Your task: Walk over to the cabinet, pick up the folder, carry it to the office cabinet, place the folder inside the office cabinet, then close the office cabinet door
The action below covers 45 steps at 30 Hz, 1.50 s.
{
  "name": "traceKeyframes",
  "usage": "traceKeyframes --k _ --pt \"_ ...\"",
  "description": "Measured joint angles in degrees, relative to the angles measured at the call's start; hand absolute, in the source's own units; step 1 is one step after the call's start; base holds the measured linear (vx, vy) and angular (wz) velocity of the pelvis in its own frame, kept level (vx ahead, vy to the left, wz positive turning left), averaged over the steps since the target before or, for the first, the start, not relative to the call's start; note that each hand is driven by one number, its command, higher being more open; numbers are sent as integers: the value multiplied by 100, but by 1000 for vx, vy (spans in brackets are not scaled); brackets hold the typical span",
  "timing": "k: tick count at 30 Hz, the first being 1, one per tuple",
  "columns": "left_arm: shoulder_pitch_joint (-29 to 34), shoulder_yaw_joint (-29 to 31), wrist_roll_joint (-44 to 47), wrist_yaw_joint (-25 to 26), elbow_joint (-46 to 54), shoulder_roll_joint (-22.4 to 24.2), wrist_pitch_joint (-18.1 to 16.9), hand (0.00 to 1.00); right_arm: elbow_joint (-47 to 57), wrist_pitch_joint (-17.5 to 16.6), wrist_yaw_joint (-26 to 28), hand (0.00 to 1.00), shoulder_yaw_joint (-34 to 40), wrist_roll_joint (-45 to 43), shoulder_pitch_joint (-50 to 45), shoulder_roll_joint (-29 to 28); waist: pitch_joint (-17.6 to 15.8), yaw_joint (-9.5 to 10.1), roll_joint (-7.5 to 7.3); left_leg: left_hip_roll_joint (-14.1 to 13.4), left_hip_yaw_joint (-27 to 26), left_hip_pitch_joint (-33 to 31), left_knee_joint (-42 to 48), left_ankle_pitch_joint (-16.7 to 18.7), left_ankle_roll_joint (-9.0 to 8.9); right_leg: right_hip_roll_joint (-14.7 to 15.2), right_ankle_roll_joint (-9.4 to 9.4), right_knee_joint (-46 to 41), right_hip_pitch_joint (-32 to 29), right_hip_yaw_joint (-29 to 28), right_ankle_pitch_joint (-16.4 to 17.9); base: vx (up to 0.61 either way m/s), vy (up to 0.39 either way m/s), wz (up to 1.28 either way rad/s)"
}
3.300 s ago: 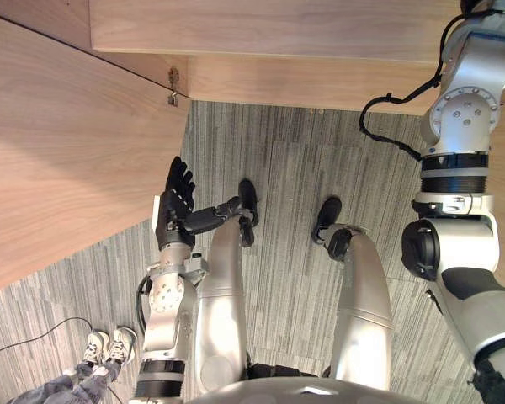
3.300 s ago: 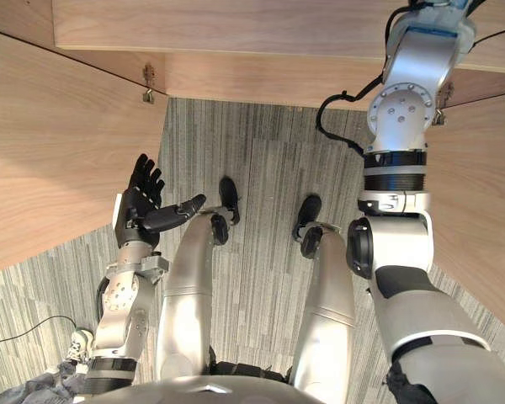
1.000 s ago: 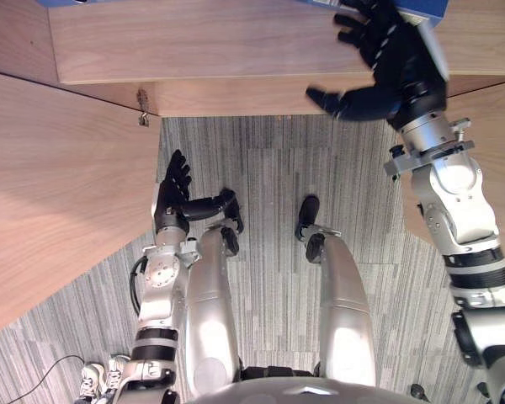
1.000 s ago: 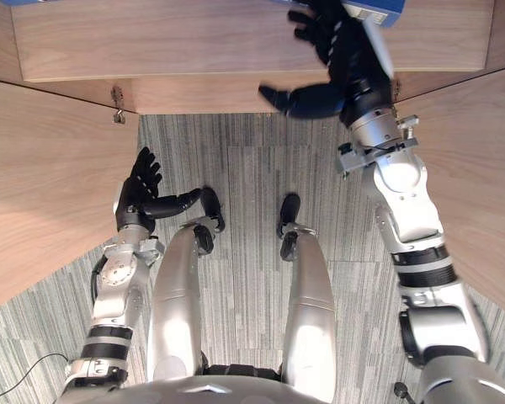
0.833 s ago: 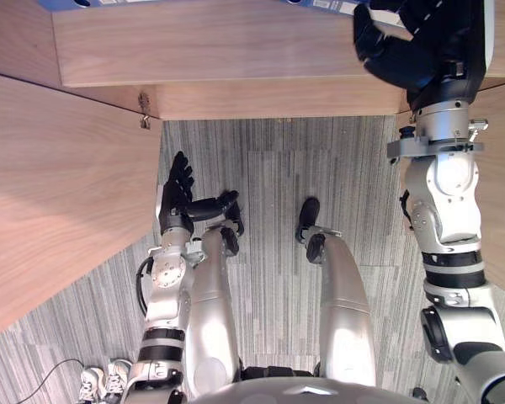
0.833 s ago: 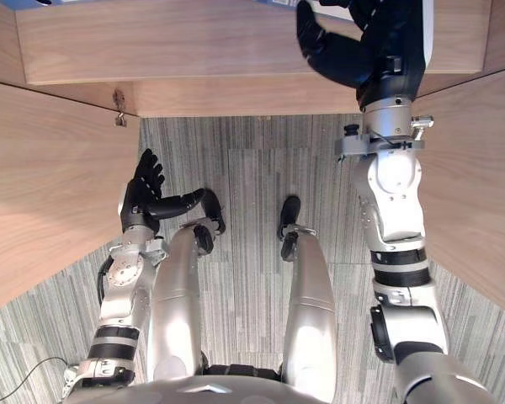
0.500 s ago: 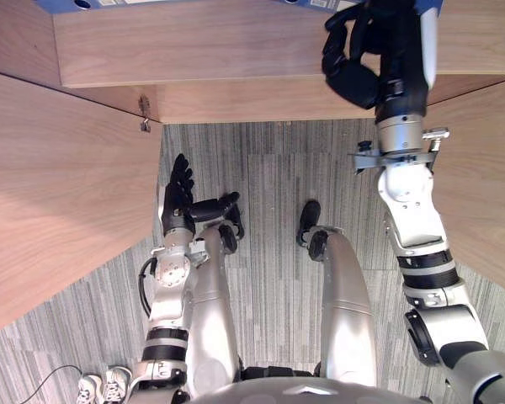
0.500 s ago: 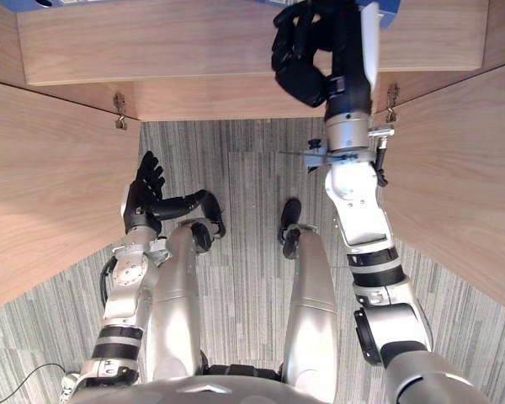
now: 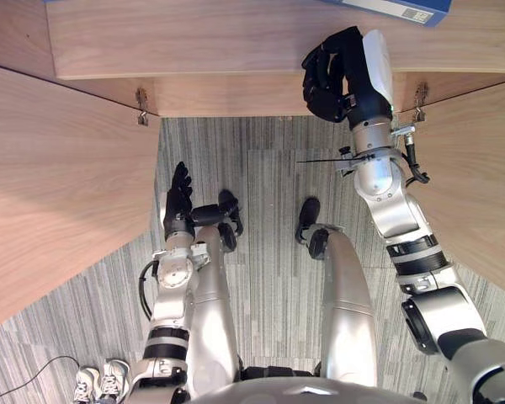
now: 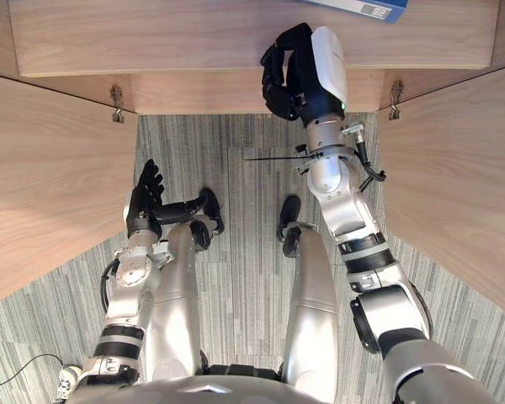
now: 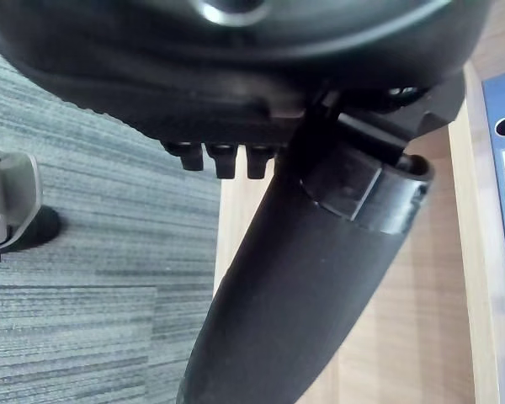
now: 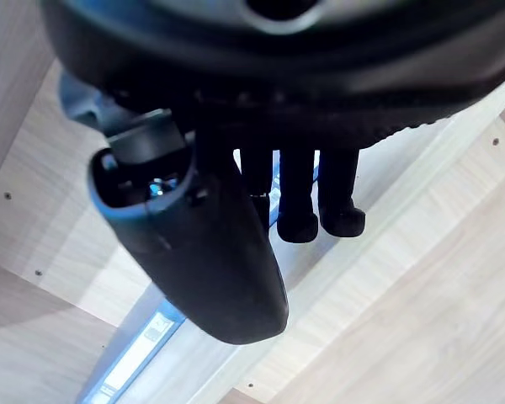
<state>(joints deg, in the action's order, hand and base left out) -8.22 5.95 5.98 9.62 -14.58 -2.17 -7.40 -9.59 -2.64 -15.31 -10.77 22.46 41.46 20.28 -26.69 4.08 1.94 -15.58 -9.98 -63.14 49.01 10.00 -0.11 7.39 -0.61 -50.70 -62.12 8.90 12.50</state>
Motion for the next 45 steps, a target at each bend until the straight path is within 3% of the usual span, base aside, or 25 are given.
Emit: traceKeyframes --k 26,39,45 --pt "-23 -5 254 -1 -287 -196 -16 100 -1576 12 128 0 -228 -1419 1980 1169 -77 -104 -138 197 167 -169 -582 -353 -83 119 -25 314 -88 281 -32 20 46 6" --pt "-25 -59 490 28 -283 -187 -26 100 -1911 264 161 0 -227 -2183 2404 1105 -71 -175 -149 240 52 -16 -1118 -659 -30 121 -77 767 40 386 -296 8 29 2" --pt "-34 -44 592 50 -270 -142 -9 100 -1650 374 -268 0 414 -2265 2369 890 -71 -157 -149 226 91 -29 -989 -695 -32 128 -90 651 40 386 -309 -9 8 1"
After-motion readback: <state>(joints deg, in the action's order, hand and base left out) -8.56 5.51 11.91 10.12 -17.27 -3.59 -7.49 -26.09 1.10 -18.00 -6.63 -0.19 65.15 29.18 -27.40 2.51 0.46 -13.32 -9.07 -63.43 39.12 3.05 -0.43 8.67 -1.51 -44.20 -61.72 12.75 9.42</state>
